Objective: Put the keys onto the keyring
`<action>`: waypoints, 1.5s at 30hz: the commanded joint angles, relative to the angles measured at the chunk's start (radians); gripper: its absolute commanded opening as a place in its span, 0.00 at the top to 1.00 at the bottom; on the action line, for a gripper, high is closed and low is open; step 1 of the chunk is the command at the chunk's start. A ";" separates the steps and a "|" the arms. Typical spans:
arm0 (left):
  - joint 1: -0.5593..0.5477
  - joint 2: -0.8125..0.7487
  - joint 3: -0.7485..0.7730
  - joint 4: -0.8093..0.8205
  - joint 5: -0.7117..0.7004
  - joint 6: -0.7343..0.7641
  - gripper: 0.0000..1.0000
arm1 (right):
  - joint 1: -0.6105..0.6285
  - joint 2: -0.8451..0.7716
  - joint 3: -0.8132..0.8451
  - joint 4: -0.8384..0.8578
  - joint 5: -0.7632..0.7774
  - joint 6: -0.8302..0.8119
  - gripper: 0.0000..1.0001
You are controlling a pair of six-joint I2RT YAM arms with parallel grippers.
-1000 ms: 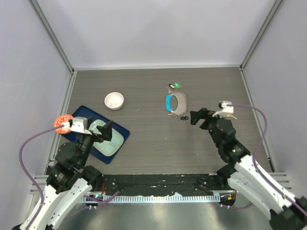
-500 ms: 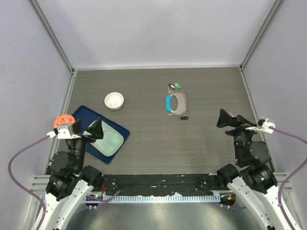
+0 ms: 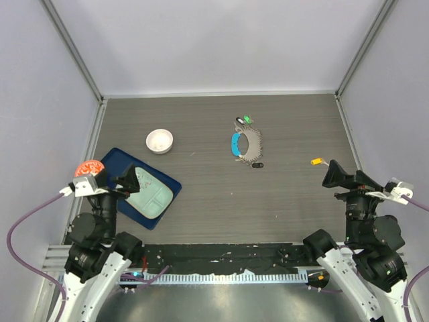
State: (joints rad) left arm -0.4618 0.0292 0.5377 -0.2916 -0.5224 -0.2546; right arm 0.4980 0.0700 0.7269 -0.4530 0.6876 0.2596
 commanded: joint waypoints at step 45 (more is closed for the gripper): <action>0.064 0.120 0.012 0.101 -0.012 -0.063 0.00 | 0.004 -0.052 -0.026 -0.024 0.027 0.006 0.00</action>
State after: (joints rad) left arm -0.4091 0.1791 0.5392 -0.2665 -0.5575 -0.3107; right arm 0.4980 0.0299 0.7010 -0.4950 0.7155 0.2615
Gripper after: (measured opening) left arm 0.996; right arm 0.996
